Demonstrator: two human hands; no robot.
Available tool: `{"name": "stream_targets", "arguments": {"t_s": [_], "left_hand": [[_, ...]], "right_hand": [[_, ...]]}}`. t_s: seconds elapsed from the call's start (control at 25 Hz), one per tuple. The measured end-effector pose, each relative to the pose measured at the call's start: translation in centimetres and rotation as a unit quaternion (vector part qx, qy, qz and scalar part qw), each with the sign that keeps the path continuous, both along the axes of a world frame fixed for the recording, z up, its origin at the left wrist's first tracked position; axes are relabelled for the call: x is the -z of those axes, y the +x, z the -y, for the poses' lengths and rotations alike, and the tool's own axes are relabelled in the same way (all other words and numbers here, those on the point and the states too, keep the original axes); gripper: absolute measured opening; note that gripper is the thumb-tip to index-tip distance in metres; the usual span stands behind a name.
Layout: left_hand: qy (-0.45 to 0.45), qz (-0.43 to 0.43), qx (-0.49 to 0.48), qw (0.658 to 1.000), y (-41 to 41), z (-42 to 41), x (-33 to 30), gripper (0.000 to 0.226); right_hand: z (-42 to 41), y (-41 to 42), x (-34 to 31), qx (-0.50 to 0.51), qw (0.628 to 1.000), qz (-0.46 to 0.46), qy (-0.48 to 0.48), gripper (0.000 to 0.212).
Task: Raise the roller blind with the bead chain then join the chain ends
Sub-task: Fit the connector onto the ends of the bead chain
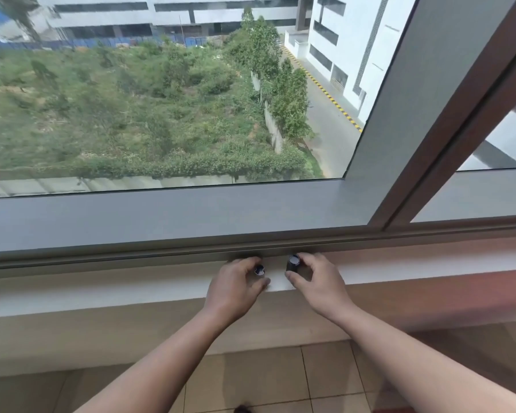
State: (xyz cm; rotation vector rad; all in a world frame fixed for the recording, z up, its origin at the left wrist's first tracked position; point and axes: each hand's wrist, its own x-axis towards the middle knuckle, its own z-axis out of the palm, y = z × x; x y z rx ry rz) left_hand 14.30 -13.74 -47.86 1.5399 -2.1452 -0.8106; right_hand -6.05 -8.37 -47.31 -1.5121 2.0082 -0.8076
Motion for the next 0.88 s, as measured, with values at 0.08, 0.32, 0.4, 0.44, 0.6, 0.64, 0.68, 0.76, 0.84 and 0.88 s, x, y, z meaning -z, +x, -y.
{"name": "stream_targets", "arguments": {"t_s": [0.08,0.32,0.4,0.44,0.6,0.64,0.68,0.76,0.84,0.88], "left_hand": [[0.005,-0.014,-0.004,1.000,-0.6,-0.1,0.0,0.040],[0.048,-0.109,-0.011,0.993,-2.4,-1.4,-1.2,0.021],[0.060,-0.160,-0.002,0.985,-3.5,-2.0,-2.7,0.020],[0.059,-0.184,0.006,0.981,-4.3,-2.3,-3.7,0.022],[0.052,-0.283,0.027,0.957,-8.2,-4.6,-7.9,0.023],[0.048,-0.306,0.037,0.950,-9.2,-5.7,-8.8,0.022],[0.041,-0.326,0.046,0.943,-10.1,-6.8,-9.7,0.022],[0.015,-0.365,0.062,0.929,-12.1,-8.7,-11.6,0.022],[-0.012,-0.395,0.083,0.915,-14.5,-10.3,-13.4,0.023],[-0.028,-0.405,0.099,0.908,-15.6,-10.8,-14.3,0.024]], "right_hand": [[-0.1,-0.1,0.0,-0.008,1.000,0.022,-0.008,0.035],[-2.5,-1.3,-2.0,0.011,0.994,0.106,-0.023,0.008],[-3.7,-2.3,-3.1,0.023,0.991,0.128,-0.043,0.010],[-4.2,-2.8,-3.6,0.026,0.988,0.140,-0.054,0.011],[-7.0,-5.8,-4.8,0.030,0.982,0.165,-0.088,0.017],[-7.8,-6.6,-5.0,0.030,0.980,0.172,-0.096,0.017],[-8.6,-7.5,-5.3,0.035,0.977,0.184,-0.102,0.017],[-10.1,-9.3,-5.8,0.052,0.971,0.205,-0.116,0.013],[-11.8,-11.3,-6.4,0.073,0.962,0.227,-0.134,0.012],[-12.5,-12.1,-6.7,0.081,0.956,0.241,-0.147,0.013]]}}
